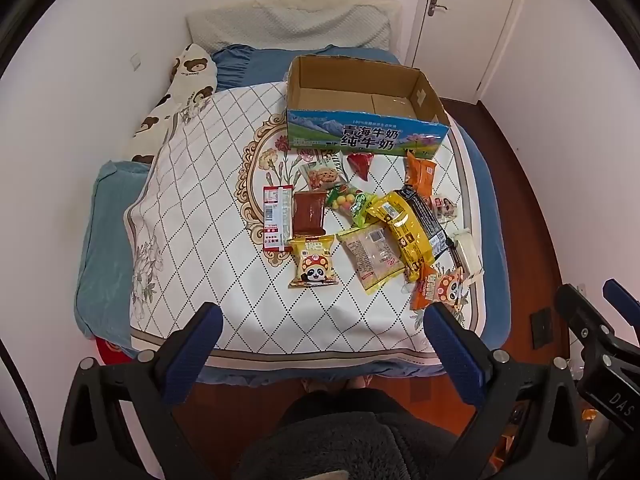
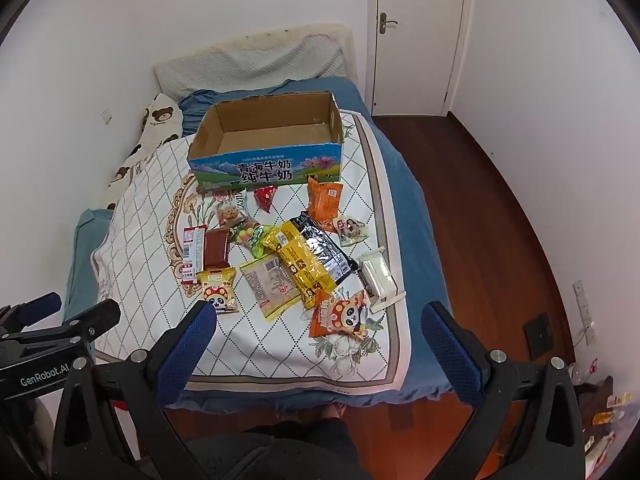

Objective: Organize snacks

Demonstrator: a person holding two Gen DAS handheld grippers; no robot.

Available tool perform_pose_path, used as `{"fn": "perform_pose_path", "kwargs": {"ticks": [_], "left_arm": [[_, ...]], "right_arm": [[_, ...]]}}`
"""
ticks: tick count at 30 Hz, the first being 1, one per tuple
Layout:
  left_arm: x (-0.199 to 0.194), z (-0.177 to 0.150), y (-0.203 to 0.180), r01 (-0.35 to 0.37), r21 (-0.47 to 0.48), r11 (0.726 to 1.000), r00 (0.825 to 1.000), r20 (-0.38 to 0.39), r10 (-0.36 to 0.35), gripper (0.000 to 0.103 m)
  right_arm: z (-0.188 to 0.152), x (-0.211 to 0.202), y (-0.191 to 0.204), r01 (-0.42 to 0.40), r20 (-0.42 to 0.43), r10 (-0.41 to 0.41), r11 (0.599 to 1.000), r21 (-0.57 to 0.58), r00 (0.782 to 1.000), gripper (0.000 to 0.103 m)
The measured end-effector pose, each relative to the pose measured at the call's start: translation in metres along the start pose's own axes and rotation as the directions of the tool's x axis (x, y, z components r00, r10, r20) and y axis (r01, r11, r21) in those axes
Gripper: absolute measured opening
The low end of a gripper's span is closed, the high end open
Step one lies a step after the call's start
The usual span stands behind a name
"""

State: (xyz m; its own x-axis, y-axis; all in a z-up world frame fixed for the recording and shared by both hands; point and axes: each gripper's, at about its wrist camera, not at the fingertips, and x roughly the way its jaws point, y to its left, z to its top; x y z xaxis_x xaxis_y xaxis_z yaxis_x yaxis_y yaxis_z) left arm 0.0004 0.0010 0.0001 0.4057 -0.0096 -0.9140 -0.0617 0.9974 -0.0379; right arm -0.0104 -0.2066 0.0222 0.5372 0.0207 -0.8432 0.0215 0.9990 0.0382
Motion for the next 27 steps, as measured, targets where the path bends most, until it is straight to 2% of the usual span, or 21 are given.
{"fn": "perform_pose_path", "kwargs": {"ticks": [27], "left_arm": [[-0.013, 0.004, 0.002, -0.012, 0.009, 1.0, 1.0, 0.021, 0.012, 0.103]], "right_arm": [[0.003, -0.001, 0.0, 0.003, -0.012, -0.003, 1.0, -0.017, 1.0, 0.103]]}}
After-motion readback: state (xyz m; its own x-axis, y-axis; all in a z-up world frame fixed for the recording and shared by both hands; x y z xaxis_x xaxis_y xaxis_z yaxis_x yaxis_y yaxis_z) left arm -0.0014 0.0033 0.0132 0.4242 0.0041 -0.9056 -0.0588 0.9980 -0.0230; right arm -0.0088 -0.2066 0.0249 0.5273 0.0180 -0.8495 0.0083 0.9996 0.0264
